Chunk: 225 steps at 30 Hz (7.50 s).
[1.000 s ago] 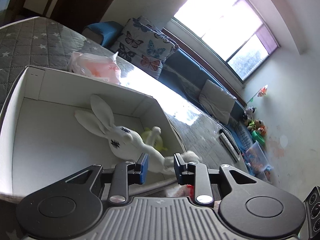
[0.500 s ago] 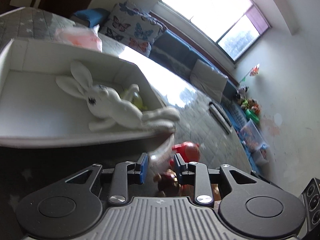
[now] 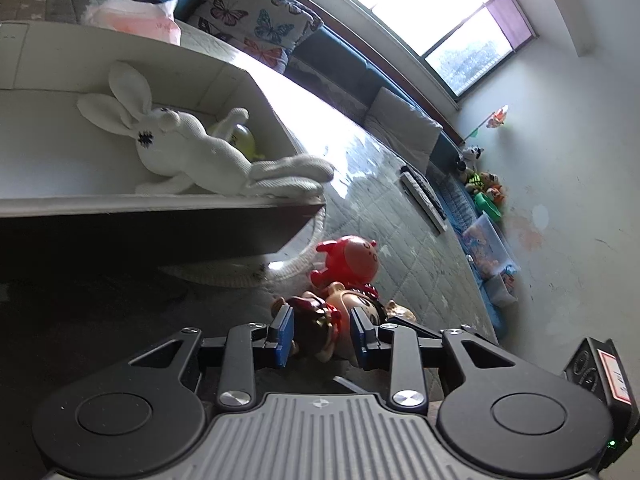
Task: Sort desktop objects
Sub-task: 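Move the left gripper to the red-haired doll figure and grasp it, then lift the doll figure with the left gripper and carry it over the box, then lower the doll into the white box and open the left gripper, then move the left gripper down to the tan dog figure on the table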
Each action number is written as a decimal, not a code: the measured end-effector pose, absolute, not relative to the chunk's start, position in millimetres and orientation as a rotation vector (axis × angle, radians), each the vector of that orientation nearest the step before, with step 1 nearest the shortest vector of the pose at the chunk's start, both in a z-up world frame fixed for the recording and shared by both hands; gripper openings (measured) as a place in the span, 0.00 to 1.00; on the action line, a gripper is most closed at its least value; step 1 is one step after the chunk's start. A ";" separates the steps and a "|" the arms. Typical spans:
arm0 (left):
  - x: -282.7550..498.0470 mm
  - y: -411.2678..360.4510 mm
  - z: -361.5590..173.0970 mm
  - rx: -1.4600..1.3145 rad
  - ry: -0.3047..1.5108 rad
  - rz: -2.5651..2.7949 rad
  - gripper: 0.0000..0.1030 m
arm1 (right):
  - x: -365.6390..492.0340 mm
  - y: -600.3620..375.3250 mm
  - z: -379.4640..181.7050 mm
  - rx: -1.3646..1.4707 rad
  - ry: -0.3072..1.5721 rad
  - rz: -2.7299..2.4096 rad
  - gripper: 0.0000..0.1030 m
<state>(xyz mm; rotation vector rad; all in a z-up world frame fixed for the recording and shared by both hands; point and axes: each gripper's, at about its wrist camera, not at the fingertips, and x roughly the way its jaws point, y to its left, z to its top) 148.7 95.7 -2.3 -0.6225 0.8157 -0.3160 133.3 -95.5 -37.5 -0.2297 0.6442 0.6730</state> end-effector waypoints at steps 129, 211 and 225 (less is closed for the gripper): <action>116.0 152.3 54.3 -0.608 0.622 -0.275 0.32 | 143.2 -41.7 34.3 -0.209 0.454 0.724 0.48; 154.4 61.5 20.9 -0.349 0.757 -0.258 0.35 | 124.2 -101.8 4.1 -0.155 0.470 0.685 1.00; 164.5 18.8 2.7 -0.316 0.829 -0.356 0.35 | 132.8 -153.8 -29.0 -0.134 0.581 0.502 0.99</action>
